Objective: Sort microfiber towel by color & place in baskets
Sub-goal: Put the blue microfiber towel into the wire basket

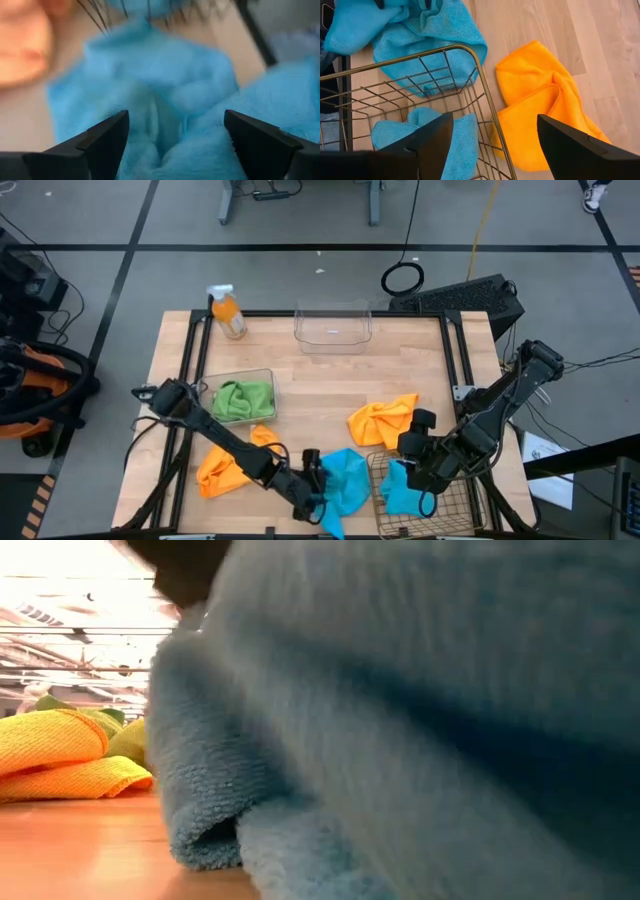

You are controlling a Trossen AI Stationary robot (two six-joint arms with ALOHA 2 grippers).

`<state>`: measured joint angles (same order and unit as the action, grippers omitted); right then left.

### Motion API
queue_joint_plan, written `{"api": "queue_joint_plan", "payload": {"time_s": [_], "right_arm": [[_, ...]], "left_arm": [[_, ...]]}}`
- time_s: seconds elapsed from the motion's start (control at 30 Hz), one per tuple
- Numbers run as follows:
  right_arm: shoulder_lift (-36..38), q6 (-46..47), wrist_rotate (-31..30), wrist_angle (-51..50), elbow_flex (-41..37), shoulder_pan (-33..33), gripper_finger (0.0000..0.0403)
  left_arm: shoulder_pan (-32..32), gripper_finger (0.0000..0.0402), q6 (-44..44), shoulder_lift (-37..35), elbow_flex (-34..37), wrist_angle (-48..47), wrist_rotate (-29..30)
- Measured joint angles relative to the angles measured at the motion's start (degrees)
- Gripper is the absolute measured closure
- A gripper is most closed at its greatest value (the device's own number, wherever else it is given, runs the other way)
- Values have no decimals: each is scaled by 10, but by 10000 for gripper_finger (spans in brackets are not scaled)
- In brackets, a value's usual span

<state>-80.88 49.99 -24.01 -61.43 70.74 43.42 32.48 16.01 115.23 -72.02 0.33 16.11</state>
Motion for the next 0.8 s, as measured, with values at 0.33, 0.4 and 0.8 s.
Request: {"api": "queue_joint_plan", "payload": {"time_s": [0.33, 0.4, 0.8], "right_arm": [[0, 1, -1, 4, 0, 0, 127], [0, 1, -1, 4, 0, 0, 127], [0, -1, -3, 3, 0, 0, 127]], "left_arm": [[-46, 110, 2, 66, -3, 12, -74], [-52, 142, 1, 70, -4, 14, -82], [-60, 376, 17, -14, 0, -84, -31]]}}
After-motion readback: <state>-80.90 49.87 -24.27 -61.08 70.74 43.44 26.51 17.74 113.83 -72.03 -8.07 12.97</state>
